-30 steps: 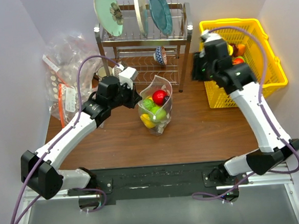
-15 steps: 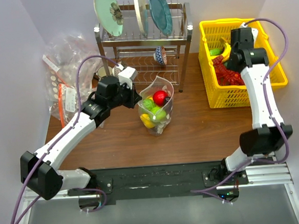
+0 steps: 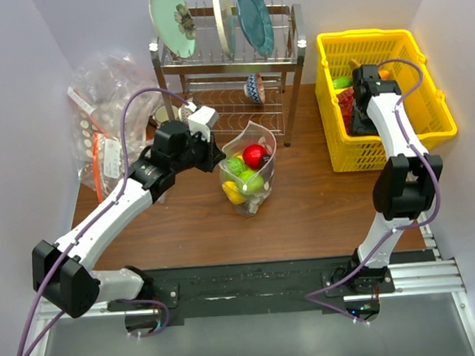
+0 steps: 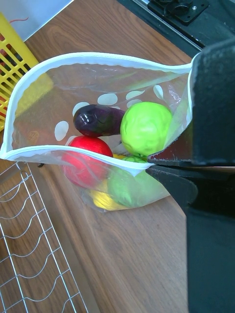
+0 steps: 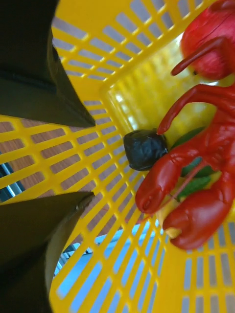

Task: Place the food in the zip-top bag and seal the zipper
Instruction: Pick up the fake fruit from the bin.

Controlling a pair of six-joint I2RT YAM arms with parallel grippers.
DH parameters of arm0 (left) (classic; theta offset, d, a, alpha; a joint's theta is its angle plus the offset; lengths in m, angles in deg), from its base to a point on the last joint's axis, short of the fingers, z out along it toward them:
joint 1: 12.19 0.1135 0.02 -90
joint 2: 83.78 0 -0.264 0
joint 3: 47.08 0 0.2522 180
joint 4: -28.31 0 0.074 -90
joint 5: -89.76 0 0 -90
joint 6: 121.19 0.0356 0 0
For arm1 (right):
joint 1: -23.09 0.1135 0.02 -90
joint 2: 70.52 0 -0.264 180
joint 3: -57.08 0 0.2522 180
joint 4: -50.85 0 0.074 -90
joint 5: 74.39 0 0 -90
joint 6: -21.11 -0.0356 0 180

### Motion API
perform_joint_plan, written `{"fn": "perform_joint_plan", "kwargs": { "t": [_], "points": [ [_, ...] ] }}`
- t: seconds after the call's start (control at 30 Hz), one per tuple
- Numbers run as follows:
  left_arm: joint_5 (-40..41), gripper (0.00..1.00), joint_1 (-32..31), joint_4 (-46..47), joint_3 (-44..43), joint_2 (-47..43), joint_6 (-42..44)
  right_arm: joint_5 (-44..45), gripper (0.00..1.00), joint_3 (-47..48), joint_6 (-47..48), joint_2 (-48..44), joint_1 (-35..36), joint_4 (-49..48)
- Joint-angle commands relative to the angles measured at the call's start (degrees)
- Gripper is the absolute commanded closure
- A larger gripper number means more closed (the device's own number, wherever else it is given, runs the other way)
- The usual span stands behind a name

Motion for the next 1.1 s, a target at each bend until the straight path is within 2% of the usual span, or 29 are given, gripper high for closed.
{"fn": "perform_joint_plan", "kwargs": {
  "t": [0.0, 0.33, 0.6, 1.07],
  "points": [
    [-0.98, 1.00, 0.59, 2.98, 0.20, -1.75, -0.96, -2.74, 0.40, -3.93, 0.05, 1.36, -0.77, -1.35],
    [-0.89, 1.00, 0.77, 3.60, 0.64, -2.37, -1.22, -4.95, 0.41, -12.19, -0.04, 3.73, -1.83, -5.30],
    [-0.72, 1.00, 0.85, 3.86, 0.55, -1.23, -1.22, -5.21, 0.40, -15.36, -0.39, 5.57, -3.23, -8.03],
    [0.16, 1.00, 0.85, 6.06, 1.78, -0.79, -0.34, -1.08, 0.29, -18.44, -1.62, 8.13, -3.94, -11.72]
  ]
}}
